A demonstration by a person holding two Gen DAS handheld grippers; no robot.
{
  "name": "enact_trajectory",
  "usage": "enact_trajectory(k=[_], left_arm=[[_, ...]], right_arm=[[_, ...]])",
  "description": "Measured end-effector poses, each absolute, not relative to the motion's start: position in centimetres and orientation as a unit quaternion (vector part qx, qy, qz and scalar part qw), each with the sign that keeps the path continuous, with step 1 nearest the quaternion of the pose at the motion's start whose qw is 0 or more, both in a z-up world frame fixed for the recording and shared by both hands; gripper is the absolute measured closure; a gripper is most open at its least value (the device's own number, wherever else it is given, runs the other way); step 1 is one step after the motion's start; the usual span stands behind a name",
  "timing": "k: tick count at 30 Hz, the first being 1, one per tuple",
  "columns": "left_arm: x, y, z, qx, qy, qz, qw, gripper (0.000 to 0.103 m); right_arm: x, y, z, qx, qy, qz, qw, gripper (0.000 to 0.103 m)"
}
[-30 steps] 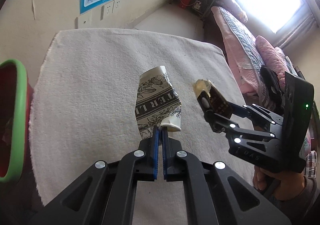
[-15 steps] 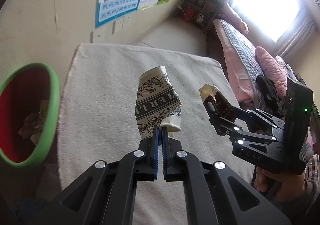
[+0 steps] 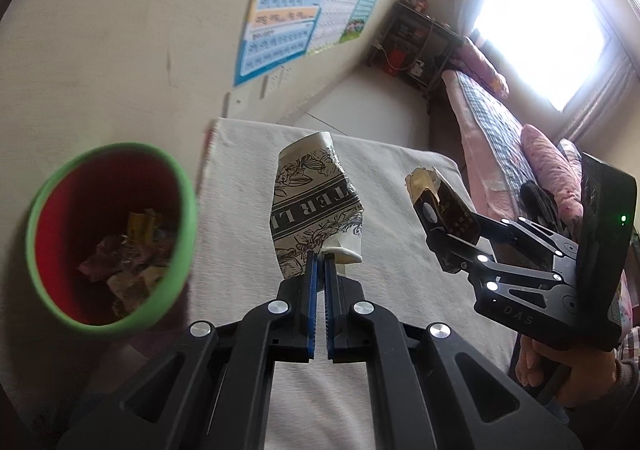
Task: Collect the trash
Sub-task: 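Carry the white cup and brown box over the red bin and release both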
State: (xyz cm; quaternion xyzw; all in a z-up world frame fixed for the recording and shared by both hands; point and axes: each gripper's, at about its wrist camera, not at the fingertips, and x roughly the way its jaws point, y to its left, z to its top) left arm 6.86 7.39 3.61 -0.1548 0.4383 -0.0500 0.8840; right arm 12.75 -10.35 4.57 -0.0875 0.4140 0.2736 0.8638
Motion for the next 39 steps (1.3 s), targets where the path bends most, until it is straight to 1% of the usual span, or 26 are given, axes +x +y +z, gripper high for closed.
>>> enact_trajectory(k=[15, 22, 30, 39], left_arm=[[3.6, 19.5, 4.7, -0.196, 0.413, 0.041, 0.888, 0.103], [2.4, 24.4, 4.8, -0.207, 0.407, 0.073, 0.886, 0.103], [2.0, 27.1, 3.8, -0.216, 0.410, 0.088, 0.882, 0.102], [3.3, 28.2, 2.3, -0.227, 0.419, 0.092, 0.874, 0.102]], right_arm=[[12.8, 2.3, 7.8, -0.108, 0.375, 0.371, 0.843, 0.052], [13.1, 7.8, 7.6, -0.113, 0.379, 0.403, 0.825, 0.052], [13.7, 12.6, 6.3, -0.122, 0.390, 0.421, 0.810, 0.052], [14.8, 14.6, 4.2, -0.133, 0.409, 0.419, 0.800, 0.052]])
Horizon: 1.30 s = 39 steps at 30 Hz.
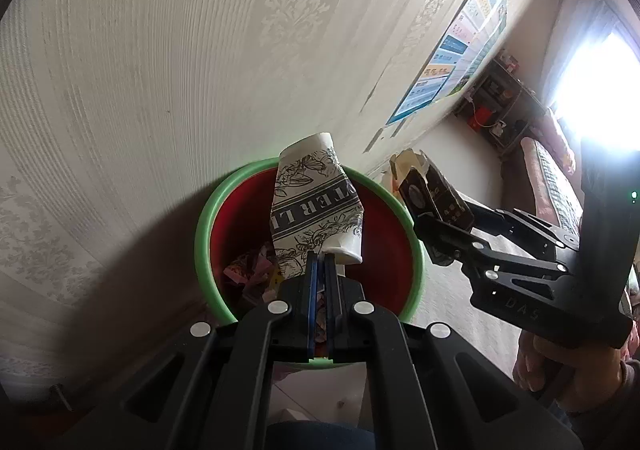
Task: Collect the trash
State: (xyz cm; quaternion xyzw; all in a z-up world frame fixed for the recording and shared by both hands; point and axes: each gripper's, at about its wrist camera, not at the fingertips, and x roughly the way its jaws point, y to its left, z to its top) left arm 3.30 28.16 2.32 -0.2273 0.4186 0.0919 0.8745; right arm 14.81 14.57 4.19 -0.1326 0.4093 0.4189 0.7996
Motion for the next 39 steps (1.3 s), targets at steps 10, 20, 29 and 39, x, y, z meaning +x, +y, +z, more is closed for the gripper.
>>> enact_trajectory(k=[10, 20, 29, 39], left_arm=[[4.7, 29.1, 2.5, -0.247, 0.405, 0.095, 0.875, 0.068], [3.1, 27.6, 3.3, -0.245, 0.386, 0.108, 0.883, 0.009], [3.7, 18.8, 4.7, -0.169, 0.386, 0.071, 0.904, 0.008], [3.4, 9.5, 5.1, -0.140, 0.371, 0.019, 0.918, 0.008]], right_arm=[[15.5, 15.4, 3.3, -0.140, 0.421, 0.413, 0.795, 0.024], [14.6, 10.4, 4.3, -0.124, 0.417, 0.386, 0.814, 0.005], [12.3, 0.5, 4.9, -0.114, 0.411, 0.315, 0.848, 0.005], [10.1, -11.4, 6.5, -0.067, 0.389, 0.220, 0.892, 0.005]])
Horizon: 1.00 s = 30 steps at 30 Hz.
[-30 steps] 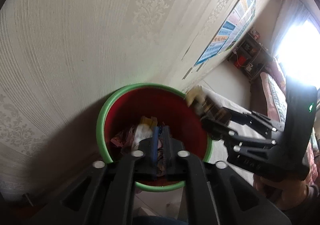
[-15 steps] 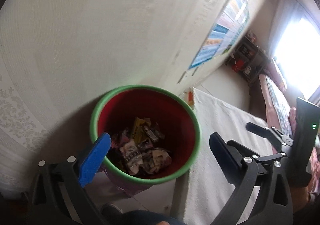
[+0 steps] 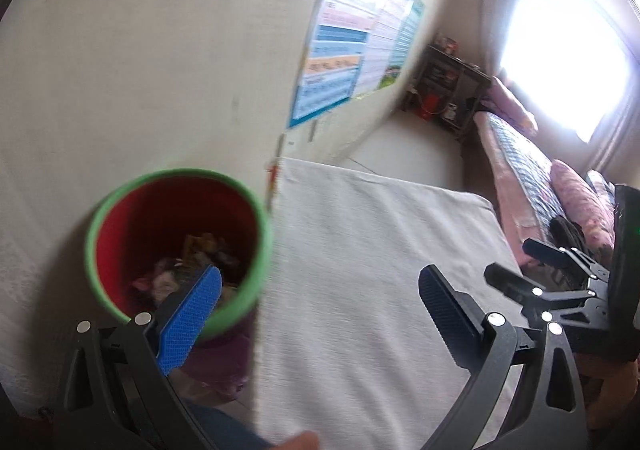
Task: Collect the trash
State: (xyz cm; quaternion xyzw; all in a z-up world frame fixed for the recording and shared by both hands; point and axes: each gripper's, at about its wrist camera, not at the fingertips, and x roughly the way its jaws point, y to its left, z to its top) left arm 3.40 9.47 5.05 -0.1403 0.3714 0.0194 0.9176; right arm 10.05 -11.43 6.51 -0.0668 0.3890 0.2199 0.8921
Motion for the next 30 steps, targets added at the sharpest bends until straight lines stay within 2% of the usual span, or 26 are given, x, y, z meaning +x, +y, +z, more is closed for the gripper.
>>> enact_trajectory(k=[12, 20, 30], left_arm=[[1.9, 0.4, 2.0, -0.080, 0.376, -0.021, 0.923, 0.008], [0.8, -2.3, 0.7, -0.047, 0.346, -0.039, 0.936, 0.008], [0.6, -2.8, 0.6, -0.042, 0.346, -0.025, 0.937, 0.008]], right_arm=[[6.1, -20.7, 4.6, -0.034, 0.370, 0.132, 0.919, 0.005], [4.3, -22.9, 3.8, -0.033, 0.344, 0.101, 0.933, 0.005], [3.4, -23.9, 2.1, -0.028, 0.359, 0.080, 0.930, 0.005]])
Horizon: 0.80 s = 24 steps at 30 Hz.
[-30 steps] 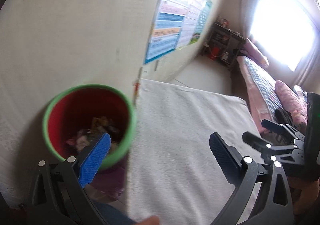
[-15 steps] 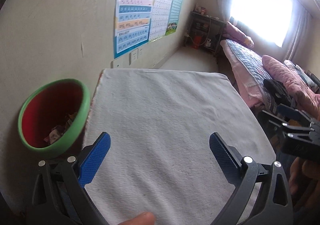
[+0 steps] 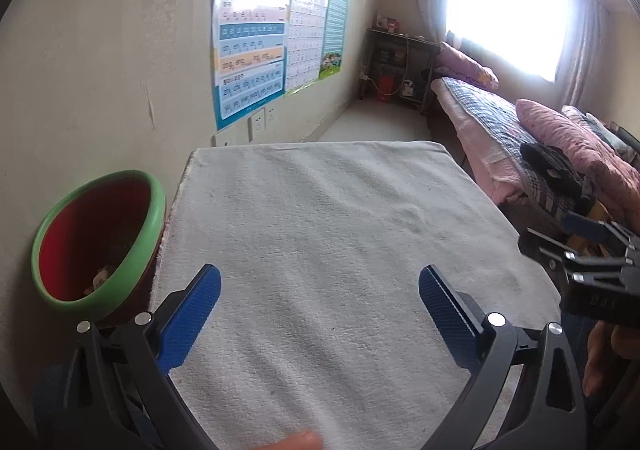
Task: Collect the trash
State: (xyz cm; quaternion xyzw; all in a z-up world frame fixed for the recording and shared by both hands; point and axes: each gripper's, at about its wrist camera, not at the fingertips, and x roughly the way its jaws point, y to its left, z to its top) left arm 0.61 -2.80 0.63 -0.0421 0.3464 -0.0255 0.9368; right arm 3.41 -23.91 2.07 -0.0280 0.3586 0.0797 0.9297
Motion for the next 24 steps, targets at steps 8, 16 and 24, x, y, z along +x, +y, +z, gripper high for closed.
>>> enact_trajectory(k=[8, 16, 24], left_arm=[[0.8, -2.3, 0.3, -0.051, 0.354, -0.018, 0.934, 0.008], [1.0, -2.5, 0.2, -0.043, 0.355, -0.017, 0.934, 0.008], [1.0, -2.7, 0.1, -0.039, 0.355, -0.018, 0.934, 0.008]], right_arm=[[3.5, -24.0, 0.9, -0.025, 0.371, 0.076, 0.925, 0.005], [3.3, -24.0, 1.0, -0.025, 0.365, 0.072, 0.928, 0.005], [3.2, -23.9, 1.1, -0.028, 0.361, 0.070, 0.929, 0.005]])
